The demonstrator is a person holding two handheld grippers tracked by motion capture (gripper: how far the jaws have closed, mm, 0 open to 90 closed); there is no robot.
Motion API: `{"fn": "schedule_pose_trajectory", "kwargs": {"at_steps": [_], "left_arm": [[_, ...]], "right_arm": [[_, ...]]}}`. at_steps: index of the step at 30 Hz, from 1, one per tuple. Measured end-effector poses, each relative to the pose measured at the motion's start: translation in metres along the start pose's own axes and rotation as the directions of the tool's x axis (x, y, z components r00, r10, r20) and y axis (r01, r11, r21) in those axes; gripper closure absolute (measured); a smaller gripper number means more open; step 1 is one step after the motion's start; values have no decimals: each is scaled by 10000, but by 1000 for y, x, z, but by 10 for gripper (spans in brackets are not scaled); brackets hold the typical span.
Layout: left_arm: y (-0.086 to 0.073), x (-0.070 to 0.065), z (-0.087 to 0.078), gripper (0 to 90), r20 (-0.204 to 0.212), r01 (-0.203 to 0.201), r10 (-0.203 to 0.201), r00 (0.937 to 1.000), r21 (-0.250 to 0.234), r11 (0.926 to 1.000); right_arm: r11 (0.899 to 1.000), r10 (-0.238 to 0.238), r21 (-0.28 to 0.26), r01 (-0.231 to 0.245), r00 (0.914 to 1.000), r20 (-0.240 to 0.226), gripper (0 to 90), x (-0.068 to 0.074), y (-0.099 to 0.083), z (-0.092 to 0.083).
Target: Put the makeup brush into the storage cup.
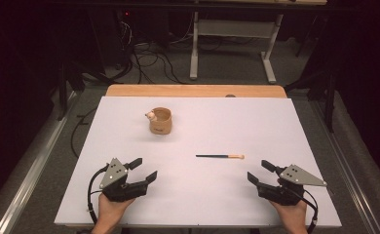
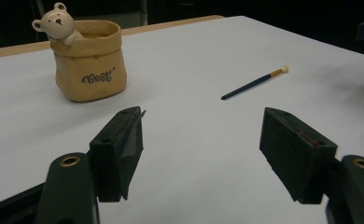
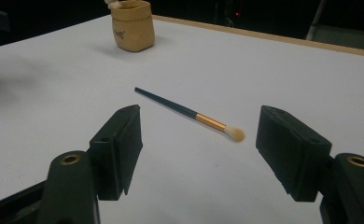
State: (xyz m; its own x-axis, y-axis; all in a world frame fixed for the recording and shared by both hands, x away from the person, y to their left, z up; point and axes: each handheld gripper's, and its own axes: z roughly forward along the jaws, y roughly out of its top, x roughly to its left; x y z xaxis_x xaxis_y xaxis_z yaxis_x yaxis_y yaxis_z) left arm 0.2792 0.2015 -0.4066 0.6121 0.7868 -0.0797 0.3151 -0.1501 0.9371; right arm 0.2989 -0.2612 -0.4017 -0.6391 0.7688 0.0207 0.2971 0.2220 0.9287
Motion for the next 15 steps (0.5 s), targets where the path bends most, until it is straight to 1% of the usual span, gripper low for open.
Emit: {"fn": "schedule_pose_trajectory", "kwargs": {"at_steps": [5,7,8,15], "left_arm": [[0,0,0,307,-6,-13,13,10000,15,10000],[0,0,-1,307,3,20,-20,10000,-11,10000],[0,0,-1,307,2,1,-1,10000,-9,10000],[0,0,0,307,15,-21,21,10000,10,10000]], "right_arm": [[10000,-3,55,3,10000,6,329,1,0,0],[10000,13,-10,-13,10000,-3,330,0,0,0],[10000,57,54,-57,10000,-8,329,0,0,0],[10000,4,25,-4,10000,-27,330,0,0,0]]}}
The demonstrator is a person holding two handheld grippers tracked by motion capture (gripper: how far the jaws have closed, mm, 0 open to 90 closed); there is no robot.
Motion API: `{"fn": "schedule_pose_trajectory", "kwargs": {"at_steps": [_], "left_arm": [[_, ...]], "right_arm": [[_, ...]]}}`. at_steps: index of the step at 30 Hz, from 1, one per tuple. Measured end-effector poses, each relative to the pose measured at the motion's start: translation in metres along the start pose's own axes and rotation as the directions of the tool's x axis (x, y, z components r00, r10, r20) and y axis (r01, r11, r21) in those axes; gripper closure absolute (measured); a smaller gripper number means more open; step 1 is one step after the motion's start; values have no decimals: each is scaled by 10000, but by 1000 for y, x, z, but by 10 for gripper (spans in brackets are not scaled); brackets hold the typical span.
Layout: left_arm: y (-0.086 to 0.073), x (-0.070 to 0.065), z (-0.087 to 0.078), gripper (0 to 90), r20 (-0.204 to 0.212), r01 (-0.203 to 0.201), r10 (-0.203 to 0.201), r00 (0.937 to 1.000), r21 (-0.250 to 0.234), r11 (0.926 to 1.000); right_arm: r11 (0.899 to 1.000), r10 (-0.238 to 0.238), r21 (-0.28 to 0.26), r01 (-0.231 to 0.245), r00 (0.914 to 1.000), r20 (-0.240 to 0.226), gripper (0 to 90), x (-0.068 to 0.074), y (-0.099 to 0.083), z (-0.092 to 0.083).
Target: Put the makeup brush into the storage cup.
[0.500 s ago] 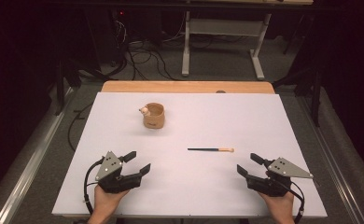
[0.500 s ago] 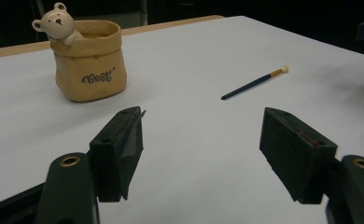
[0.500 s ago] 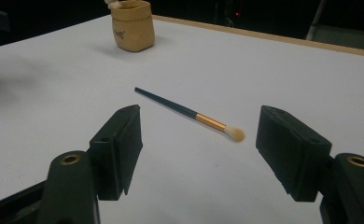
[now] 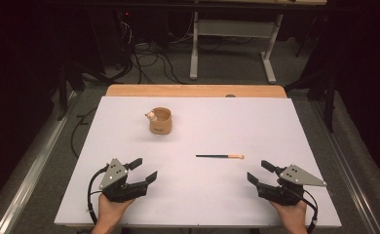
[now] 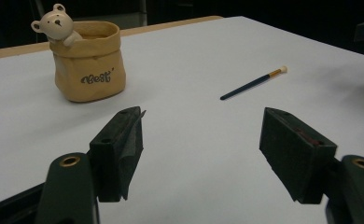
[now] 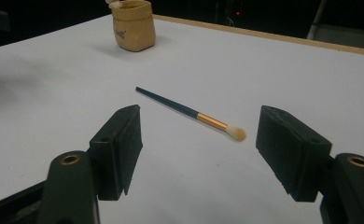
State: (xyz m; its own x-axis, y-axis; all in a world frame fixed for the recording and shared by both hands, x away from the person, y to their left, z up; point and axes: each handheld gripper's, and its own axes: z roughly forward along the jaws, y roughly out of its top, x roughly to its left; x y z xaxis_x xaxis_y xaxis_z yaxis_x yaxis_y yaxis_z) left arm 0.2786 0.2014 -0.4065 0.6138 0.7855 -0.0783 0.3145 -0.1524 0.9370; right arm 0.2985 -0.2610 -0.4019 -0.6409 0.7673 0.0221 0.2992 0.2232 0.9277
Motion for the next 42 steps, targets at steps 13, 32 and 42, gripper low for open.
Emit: {"fn": "schedule_pose_trajectory", "kwargs": {"at_steps": [13,32,42], "left_arm": [[-1,1,-2,308,-57,104,-104,9999,-43,9999],[-1,-2,-2,310,-22,61,-61,10000,63,10000],[-2,-4,-3,310,44,57,-57,10000,79,10000]], "right_arm": [[10000,60,-20,-60,10000,-47,333,0,0,0],[9977,501,-451,-513,9984,-271,329,1,1,-7],[9941,588,-901,-602,9981,-179,322,-4,11,-15]]}}
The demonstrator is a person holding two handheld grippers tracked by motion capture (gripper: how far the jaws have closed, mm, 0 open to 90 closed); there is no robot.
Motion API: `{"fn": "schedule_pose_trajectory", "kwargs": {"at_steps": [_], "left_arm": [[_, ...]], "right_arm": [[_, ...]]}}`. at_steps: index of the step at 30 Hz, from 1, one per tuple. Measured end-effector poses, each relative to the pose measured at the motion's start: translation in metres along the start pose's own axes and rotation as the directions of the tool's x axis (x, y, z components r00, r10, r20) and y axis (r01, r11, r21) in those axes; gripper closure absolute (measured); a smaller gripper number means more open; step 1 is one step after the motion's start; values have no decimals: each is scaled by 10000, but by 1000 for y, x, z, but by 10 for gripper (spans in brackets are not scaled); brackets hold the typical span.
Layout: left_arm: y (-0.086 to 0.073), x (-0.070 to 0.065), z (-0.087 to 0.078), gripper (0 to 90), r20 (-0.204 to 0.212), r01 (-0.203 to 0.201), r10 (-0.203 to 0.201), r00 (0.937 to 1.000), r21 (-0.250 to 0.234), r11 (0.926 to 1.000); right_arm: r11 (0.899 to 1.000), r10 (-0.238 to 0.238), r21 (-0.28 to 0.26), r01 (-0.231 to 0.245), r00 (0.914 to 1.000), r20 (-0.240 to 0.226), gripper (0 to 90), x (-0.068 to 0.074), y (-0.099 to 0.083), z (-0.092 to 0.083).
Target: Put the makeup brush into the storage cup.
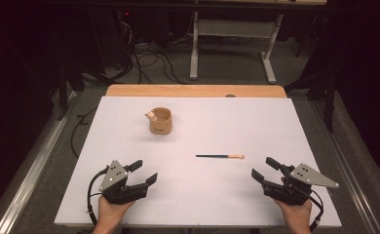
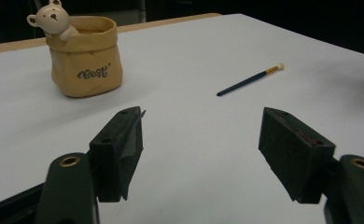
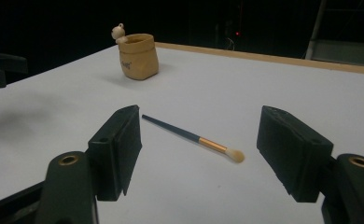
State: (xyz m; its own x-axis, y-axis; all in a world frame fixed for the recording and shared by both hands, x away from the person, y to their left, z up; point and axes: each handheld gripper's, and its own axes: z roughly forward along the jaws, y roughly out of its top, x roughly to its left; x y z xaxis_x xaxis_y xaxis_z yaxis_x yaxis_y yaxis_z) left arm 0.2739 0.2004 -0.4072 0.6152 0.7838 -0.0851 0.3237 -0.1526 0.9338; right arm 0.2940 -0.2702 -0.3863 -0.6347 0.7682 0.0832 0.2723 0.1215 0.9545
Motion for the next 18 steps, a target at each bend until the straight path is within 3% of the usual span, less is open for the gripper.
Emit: {"fn": "schedule_pose_trajectory", "kwargs": {"at_steps": [18], "left_arm": [[1,0,2,310,72,34,-34,10000,15,10000]], "right_arm": [[9983,-578,-93,580,9982,188,329,-7,23,8]]}}
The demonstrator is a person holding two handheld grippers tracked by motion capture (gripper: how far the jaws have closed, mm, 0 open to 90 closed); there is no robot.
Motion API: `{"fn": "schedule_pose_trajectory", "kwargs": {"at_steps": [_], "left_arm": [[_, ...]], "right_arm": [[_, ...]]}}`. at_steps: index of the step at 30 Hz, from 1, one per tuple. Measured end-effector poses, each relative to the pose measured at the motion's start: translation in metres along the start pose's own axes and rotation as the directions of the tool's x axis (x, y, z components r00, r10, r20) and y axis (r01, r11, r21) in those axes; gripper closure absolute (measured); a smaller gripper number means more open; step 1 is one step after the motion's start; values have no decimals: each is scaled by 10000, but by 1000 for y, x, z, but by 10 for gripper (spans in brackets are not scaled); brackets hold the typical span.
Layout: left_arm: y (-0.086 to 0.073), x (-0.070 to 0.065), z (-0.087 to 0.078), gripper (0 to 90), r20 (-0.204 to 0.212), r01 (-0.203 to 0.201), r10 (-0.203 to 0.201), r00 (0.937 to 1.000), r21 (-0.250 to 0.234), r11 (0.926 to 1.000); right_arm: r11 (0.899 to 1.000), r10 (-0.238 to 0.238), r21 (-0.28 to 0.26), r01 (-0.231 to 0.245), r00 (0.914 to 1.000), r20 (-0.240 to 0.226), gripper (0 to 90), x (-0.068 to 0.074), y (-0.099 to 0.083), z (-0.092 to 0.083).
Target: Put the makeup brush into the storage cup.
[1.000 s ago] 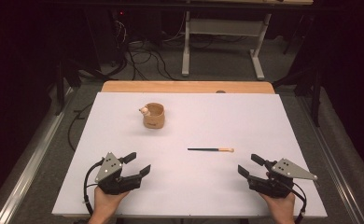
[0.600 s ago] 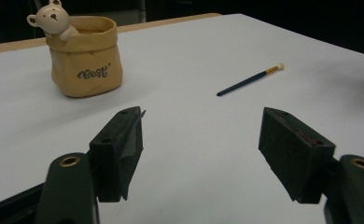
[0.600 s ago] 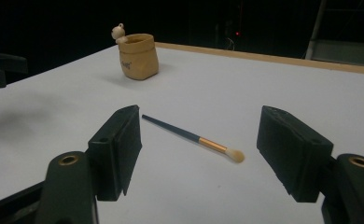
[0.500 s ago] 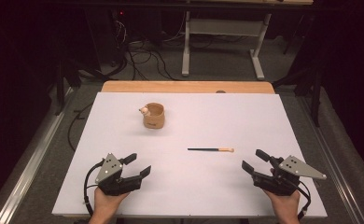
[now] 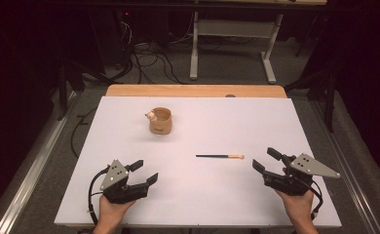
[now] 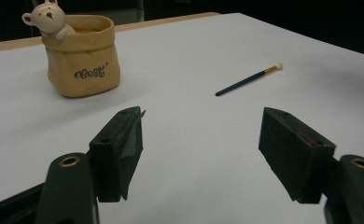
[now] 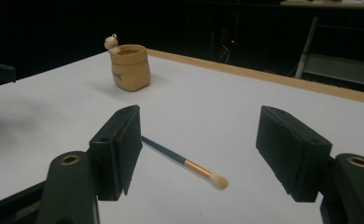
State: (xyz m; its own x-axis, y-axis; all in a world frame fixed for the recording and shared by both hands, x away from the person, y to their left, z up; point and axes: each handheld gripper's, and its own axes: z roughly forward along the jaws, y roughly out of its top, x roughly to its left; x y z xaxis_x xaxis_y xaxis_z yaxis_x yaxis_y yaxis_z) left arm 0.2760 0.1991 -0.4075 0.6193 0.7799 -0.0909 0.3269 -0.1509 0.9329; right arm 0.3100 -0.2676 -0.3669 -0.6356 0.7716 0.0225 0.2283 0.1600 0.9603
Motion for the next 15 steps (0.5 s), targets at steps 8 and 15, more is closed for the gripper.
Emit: {"fn": "schedule_pose_trajectory", "kwargs": {"at_steps": [8,15], "left_arm": [[0,0,0,310,-13,-3,3,10000,1,10000],[0,0,0,309,-23,3,-3,10000,-2,10000]], "right_arm": [[9999,-89,-95,89,10000,38,329,0,8,3],[9998,-172,-58,172,9999,10,330,0,14,10]]}}
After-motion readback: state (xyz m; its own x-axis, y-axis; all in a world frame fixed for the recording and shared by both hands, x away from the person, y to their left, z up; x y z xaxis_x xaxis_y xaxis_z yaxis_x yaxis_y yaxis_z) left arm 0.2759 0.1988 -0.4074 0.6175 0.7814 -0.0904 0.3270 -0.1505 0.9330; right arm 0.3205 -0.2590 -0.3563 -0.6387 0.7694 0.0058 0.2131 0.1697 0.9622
